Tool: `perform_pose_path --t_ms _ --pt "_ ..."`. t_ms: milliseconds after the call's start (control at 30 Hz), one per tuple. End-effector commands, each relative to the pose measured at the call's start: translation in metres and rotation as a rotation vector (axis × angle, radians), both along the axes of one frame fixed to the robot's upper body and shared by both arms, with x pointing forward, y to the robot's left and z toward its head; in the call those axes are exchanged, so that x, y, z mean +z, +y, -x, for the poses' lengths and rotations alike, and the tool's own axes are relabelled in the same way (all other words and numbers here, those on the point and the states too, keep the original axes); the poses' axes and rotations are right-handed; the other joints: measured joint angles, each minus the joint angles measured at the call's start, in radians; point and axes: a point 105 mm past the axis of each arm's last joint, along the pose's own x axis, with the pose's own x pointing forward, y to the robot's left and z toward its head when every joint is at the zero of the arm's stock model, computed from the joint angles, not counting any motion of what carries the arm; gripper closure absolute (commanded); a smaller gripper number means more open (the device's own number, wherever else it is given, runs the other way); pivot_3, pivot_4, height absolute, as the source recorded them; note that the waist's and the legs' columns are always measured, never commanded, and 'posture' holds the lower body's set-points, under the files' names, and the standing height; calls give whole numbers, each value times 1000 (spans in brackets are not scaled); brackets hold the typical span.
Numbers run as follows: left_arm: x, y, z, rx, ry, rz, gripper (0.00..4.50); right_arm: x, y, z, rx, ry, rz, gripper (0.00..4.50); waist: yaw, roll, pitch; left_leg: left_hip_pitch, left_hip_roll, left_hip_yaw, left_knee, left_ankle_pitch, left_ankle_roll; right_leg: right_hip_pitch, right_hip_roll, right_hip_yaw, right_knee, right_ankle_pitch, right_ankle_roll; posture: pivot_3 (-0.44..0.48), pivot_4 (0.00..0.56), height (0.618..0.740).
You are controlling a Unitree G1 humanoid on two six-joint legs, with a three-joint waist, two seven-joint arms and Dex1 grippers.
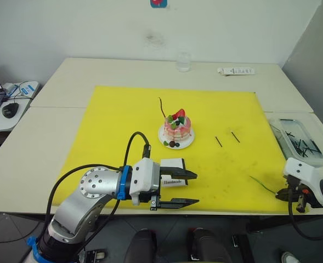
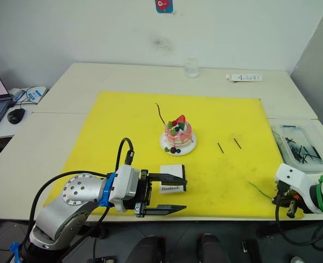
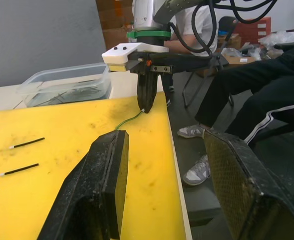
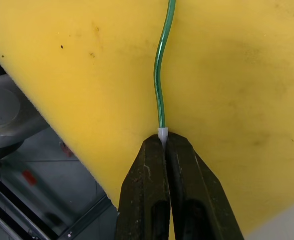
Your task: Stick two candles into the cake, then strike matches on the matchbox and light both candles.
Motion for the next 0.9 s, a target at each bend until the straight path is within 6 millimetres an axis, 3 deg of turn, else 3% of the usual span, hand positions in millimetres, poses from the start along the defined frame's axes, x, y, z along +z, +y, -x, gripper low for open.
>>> perform_pose_path --t_ms 33,233,433,633,900 --pt "8 -2 1 -10 -25 35 1792 26 34 -12 49 -78 -189 4461 -2 -1 0 0 0 0 0 0 0 0 0 0 0 0 0 0 150 740" --pt "23 3 -27 146 89 144 1792 95 110 -49 63 -356 -704 4461 -2 -2 2 0 1 -6 0 0 0 0 3 -1 2 1 1 0 150 740" --pt "35 5 -54 363 141 248 1792 125 156 -89 -88 -644 -963 4461 1 -2 2 -2 0 -5 -1 0 0 0 5 0 1 3 8 0 150 740" --pt "34 7 -71 564 115 300 1792 120 180 -113 -157 -882 -957 4461 0 -2 1 -4 -2 -3 -1 0 0 -1 3 2 1 2 10 0 150 740" --pt "23 26 -86 709 67 282 1792 109 204 -128 -181 -966 -985 4461 -1 -1 1 -1 1 -4 -1 0 0 -1 4 1 4 3 7 0 150 740"
